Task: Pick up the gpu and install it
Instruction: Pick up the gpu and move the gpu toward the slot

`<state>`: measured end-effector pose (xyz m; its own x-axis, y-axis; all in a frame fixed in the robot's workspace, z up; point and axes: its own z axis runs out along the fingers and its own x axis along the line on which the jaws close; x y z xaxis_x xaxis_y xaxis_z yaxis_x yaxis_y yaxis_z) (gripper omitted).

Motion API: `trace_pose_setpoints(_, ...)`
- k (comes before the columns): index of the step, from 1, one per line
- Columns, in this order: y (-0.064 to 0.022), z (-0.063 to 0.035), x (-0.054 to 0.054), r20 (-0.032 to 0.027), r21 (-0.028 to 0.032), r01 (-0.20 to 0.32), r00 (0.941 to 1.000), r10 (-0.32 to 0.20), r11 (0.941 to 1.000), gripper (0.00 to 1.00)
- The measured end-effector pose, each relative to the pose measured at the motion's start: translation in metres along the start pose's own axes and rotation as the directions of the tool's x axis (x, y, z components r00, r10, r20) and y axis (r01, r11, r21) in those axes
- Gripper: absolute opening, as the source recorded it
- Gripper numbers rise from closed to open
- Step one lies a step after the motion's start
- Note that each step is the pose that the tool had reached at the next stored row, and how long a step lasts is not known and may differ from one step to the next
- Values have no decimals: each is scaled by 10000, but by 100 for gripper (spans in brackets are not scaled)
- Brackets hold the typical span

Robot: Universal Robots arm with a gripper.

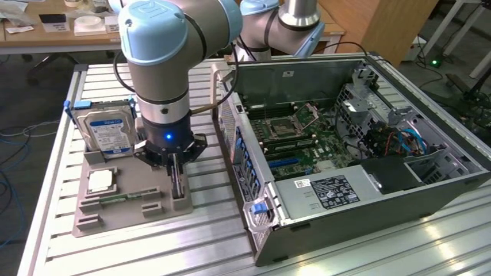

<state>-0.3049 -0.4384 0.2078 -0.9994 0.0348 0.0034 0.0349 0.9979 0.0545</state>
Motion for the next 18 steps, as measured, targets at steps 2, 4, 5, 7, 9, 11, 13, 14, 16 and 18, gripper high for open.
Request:
trace_pose_setpoints(2, 0, 0, 0, -1, 0, 0, 10000, 0, 10000, 28)
trace_pose_setpoints(4, 0, 0, 0, 0, 0, 0, 10000, 0, 10000, 28)
trace_pose_setpoints(5, 0, 0, 0, -1, 0, 0, 10000, 0, 10000, 28)
trace_pose_setpoints(7, 0, 0, 0, -1, -1, -1, 10000, 1, 10000, 28)
trace_pose_setpoints(9, 0, 0, 0, 0, -1, 0, 10000, 0, 10000, 28)
trace_pose_setpoints(11, 0, 0, 0, 0, -1, 0, 10000, 0, 10000, 28)
trace_pose_setpoints(13, 0, 0, 0, -1, 0, 0, 10000, 0, 10000, 28)
trace_pose_setpoints(14, 0, 0, 0, 0, -1, 0, 10000, 0, 10000, 28)
trace_pose_setpoints(16, 0, 0, 0, -1, 0, -1, 10000, 1, 10000, 28)
trace_pose_setpoints(18, 1, -1, 0, 1, -2, 0, 10000, 0, 10000, 28)
